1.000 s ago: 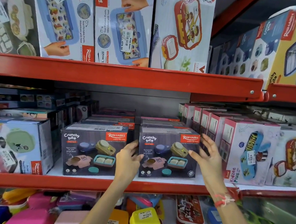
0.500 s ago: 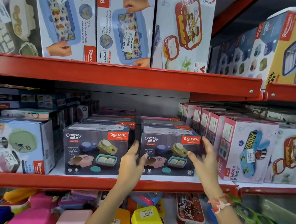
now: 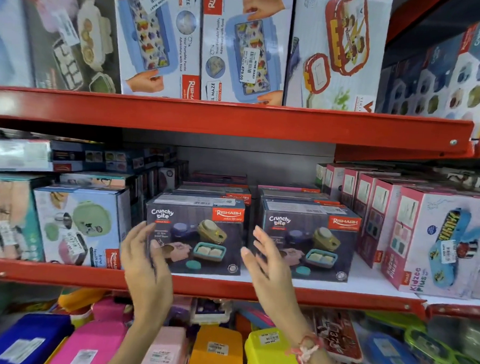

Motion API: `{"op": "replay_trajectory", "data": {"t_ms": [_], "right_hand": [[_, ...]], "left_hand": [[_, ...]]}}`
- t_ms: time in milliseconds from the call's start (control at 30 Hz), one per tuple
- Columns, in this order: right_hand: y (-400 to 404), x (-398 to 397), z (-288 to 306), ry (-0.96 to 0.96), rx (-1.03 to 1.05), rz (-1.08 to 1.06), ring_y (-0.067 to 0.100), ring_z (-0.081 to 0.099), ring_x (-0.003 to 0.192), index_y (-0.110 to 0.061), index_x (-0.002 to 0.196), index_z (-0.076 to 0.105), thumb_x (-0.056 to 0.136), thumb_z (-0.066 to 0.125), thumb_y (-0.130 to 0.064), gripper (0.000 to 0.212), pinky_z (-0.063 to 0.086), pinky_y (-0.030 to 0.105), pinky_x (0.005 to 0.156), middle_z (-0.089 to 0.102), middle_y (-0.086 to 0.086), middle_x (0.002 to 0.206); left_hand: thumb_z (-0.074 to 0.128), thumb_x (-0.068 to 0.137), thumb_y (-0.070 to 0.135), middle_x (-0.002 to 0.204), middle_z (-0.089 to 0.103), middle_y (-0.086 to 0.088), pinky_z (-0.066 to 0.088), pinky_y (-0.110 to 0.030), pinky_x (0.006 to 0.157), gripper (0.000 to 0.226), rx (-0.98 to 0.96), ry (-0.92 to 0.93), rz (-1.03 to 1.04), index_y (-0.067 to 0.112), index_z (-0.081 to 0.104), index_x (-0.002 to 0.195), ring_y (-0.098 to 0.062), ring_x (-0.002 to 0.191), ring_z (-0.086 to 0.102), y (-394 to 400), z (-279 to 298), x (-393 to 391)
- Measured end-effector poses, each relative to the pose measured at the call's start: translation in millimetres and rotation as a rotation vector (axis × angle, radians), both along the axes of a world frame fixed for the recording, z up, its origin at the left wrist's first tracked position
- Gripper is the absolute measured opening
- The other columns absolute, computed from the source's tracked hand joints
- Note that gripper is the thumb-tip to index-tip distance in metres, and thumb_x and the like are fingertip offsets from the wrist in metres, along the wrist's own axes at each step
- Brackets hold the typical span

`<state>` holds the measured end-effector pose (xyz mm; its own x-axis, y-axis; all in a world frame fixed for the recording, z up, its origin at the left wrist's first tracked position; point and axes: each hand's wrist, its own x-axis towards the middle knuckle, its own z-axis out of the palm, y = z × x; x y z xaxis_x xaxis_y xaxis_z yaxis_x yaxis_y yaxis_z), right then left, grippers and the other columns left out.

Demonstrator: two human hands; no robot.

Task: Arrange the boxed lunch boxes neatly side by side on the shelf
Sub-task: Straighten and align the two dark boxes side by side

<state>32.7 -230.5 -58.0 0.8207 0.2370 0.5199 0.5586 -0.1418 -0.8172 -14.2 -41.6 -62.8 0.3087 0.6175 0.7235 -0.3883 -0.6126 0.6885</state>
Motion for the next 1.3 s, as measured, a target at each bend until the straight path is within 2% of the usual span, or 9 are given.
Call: {"op": "replay_trajectory", "data": {"t_ms": [100, 300, 500, 633, 700, 933, 1067, 1167, 1300], "right_hand": [[16, 3, -2, 0.074, -0.06, 0.012, 0.004, 0.02, 0.145, -0.046, 0.148, 0.014, 0.081, 0.045, -0.068, 0.076, 0.023, 0.041, 0.119, 0.02, -0.024, 0.151], [29, 6, 2, 0.087, -0.046, 0.022, 0.006, 0.02, 0.145, -0.048, 0.148, 0.013, 0.089, 0.042, -0.061, 0.067, 0.019, 0.036, 0.119, 0.02, -0.018, 0.158], [27, -3, -7, 0.067, 0.03, 0.011, 0.006, 0.025, 0.143, -0.057, 0.142, 0.019, 0.083, 0.042, -0.067, 0.065, 0.026, 0.037, 0.117, 0.022, -0.029, 0.147], [25, -8, -10, 0.057, 0.06, 0.011, -0.002, 0.032, 0.135, -0.064, 0.136, 0.021, 0.085, 0.044, -0.063, 0.057, 0.035, 0.008, 0.092, 0.028, -0.036, 0.14], [24, -9, -11, 0.057, 0.063, 0.005, -0.003, 0.034, 0.133, -0.066, 0.134, 0.021, 0.086, 0.045, -0.061, 0.054, 0.035, 0.003, 0.085, 0.03, -0.034, 0.141], [27, -11, -14, 0.046, 0.079, -0.015, -0.004, 0.032, 0.135, -0.065, 0.136, 0.02, 0.085, 0.045, -0.061, 0.057, 0.032, 0.0, 0.089, 0.034, -0.023, 0.146], [27, -12, -16, 0.028, 0.067, -0.027, -0.003, 0.031, 0.135, -0.06, 0.141, 0.019, 0.084, 0.044, -0.061, 0.062, 0.027, 0.009, 0.096, 0.035, -0.018, 0.147], [26, -12, -16, 0.013, 0.057, -0.023, -0.003, 0.029, 0.136, -0.058, 0.142, 0.018, 0.084, 0.044, -0.061, 0.063, 0.027, 0.015, 0.102, 0.034, -0.02, 0.147], [15, -12, -14, -0.03, 0.043, -0.05, -0.001, 0.031, 0.136, -0.055, 0.138, 0.026, 0.086, 0.045, -0.059, 0.056, 0.032, 0.03, 0.111, 0.034, -0.022, 0.145]], "left_hand": [[0.023, 0.098, 0.047, 0.15, 0.034, -0.008, 0.023, -0.035, 0.114, 0.053, -0.126, 0.12, -0.062, 0.021, 0.032, 0.144, -0.018, 0.139, 0.028, 20, 0, 3], [0.008, 0.068, 0.089, 0.157, 0.027, 0.0, 0.017, -0.05, 0.12, 0.097, -0.242, 0.269, -0.387, 0.036, 0.025, 0.147, -0.019, 0.146, 0.023, 39, -2, 7], [0.006, 0.067, 0.089, 0.152, 0.039, -0.003, 0.024, -0.051, 0.117, 0.094, -0.238, 0.304, -0.406, 0.042, 0.034, 0.142, -0.026, 0.14, 0.035, 43, -4, -8], [0.009, 0.07, 0.087, 0.152, 0.04, -0.002, 0.027, -0.05, 0.116, 0.092, -0.237, 0.258, -0.424, 0.037, 0.036, 0.143, -0.023, 0.14, 0.036, 41, -3, -14], [0.009, 0.07, 0.087, 0.152, 0.04, -0.004, 0.025, -0.049, 0.116, 0.092, -0.239, 0.269, -0.424, 0.037, 0.036, 0.143, -0.023, 0.14, 0.036, 41, -3, -15], [0.012, 0.071, 0.087, 0.151, 0.041, -0.003, 0.025, -0.048, 0.116, 0.084, -0.206, 0.276, -0.387, 0.046, 0.033, 0.141, -0.02, 0.139, 0.037, 39, -8, -18], [0.012, 0.074, 0.084, 0.151, 0.039, 0.001, 0.026, -0.047, 0.116, 0.079, -0.179, 0.282, -0.384, 0.047, 0.031, 0.141, -0.017, 0.139, 0.036, 38, -10, -20], [0.013, 0.079, 0.079, 0.151, 0.037, 0.003, 0.024, -0.034, 0.112, 0.077, -0.153, 0.284, -0.361, 0.041, 0.03, 0.144, -0.008, 0.134, 0.033, 35, -11, -21], [0.023, 0.098, 0.048, 0.143, 0.041, 0.0, 0.026, -0.018, 0.102, 0.05, -0.063, 0.176, -0.123, 0.026, 0.037, 0.14, -0.003, 0.126, 0.036, 19, -11, -24]]}}
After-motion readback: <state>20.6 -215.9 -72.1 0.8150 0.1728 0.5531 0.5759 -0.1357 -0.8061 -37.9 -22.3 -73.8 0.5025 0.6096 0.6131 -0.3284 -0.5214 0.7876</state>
